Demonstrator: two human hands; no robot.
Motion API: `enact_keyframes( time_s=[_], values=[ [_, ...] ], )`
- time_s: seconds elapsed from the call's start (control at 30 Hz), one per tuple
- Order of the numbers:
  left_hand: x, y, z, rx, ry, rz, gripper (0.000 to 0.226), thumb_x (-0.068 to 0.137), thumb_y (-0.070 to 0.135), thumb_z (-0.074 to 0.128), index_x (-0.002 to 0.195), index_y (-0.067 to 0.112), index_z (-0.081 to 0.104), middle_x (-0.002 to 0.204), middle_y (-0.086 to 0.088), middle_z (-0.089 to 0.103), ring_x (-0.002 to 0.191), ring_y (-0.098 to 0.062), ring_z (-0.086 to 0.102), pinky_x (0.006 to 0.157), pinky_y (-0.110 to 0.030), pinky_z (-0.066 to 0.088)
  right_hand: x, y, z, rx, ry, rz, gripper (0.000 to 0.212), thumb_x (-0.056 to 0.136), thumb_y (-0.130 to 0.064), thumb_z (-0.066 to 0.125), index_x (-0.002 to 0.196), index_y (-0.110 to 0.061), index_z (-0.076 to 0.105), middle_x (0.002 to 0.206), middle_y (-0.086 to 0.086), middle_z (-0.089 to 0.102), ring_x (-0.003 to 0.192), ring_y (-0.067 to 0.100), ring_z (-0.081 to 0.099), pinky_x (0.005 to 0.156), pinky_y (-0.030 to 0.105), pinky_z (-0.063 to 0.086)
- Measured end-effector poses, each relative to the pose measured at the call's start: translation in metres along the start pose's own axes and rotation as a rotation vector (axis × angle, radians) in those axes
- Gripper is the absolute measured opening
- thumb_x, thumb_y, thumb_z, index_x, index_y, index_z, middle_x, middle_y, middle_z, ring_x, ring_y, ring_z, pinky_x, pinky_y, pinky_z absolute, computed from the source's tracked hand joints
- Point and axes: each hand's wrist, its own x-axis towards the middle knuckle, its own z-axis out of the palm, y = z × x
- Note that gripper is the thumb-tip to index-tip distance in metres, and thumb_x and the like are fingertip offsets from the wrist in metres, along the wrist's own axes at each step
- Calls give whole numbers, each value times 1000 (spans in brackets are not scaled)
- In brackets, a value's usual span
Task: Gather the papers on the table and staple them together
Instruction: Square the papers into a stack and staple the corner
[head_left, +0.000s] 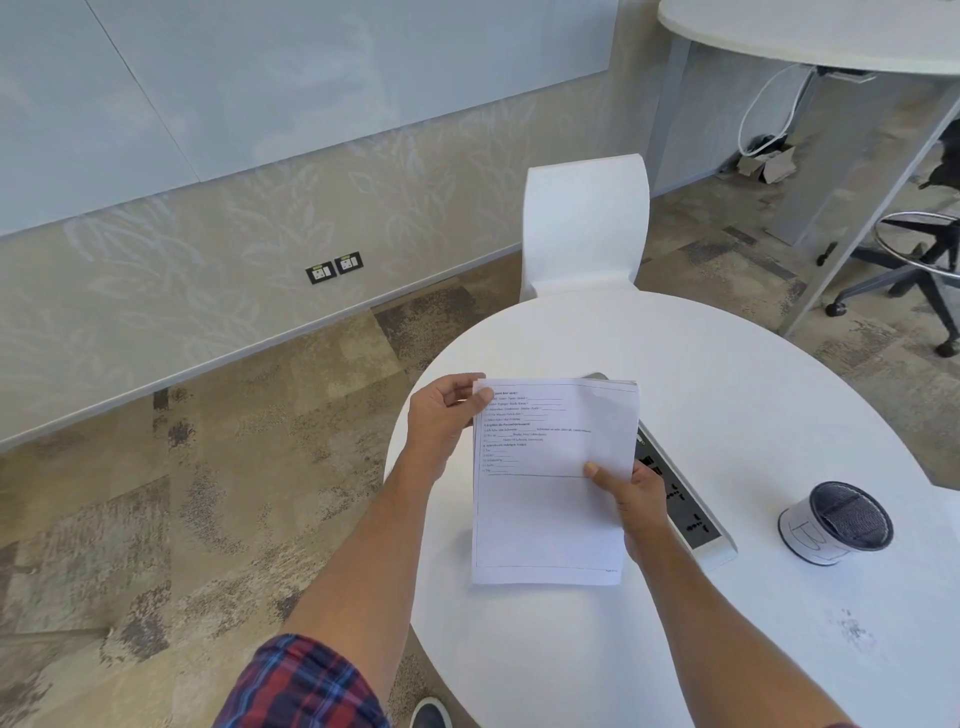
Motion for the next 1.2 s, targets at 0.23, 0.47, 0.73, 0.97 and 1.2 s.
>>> enact_keyframes(
  time_s=[0.23, 0.47, 0.73, 0.97, 1.2],
  values=[
    [-7, 8, -1, 9, -171, -50, 44, 78, 5, 85, 119, 3, 70, 101, -11, 79, 97, -30, 74, 93, -48, 57, -5, -9, 5, 66, -83, -58, 23, 84, 4, 77, 106, 1, 75, 95, 7, 81, 81, 20, 77, 67, 30, 61],
    [-11, 13, 1, 100, -227, -37, 39, 67, 4, 91, 102, 16, 79, 112, -15, 77, 109, -32, 72, 100, -48, 56, 6, -24, 11, 29, -181, -105, 21, 77, 14, 78, 79, -7, 80, 88, 6, 78, 80, 20, 72, 77, 36, 57],
    [-18, 2, -3, 89, -257, -78, 34, 64, 5, 90, 93, 20, 81, 105, -11, 79, 99, -21, 73, 91, -38, 56, 8, -17, -1, -15, -226, -104, 35, 72, 13, 83, 97, -10, 80, 101, 7, 81, 92, 20, 75, 78, 27, 60],
    [-15, -4, -1, 116, -223, -105, 33, 71, 5, 90, 101, 10, 80, 106, -11, 79, 98, -19, 74, 89, -32, 58, 9, 1, -7, 12, -140, -40, 24, 81, 3, 81, 102, -8, 80, 109, 12, 80, 98, 24, 74, 88, 35, 56],
    [-7, -4, -2, -17, -106, -80, 30, 77, 24, 82, 101, 5, 79, 103, -15, 79, 91, -27, 75, 85, -41, 59, 8, -1, -2, 29, -89, -27, 20, 84, -4, 80, 104, -8, 79, 105, 10, 81, 91, 20, 75, 81, 32, 57]
  ],
)
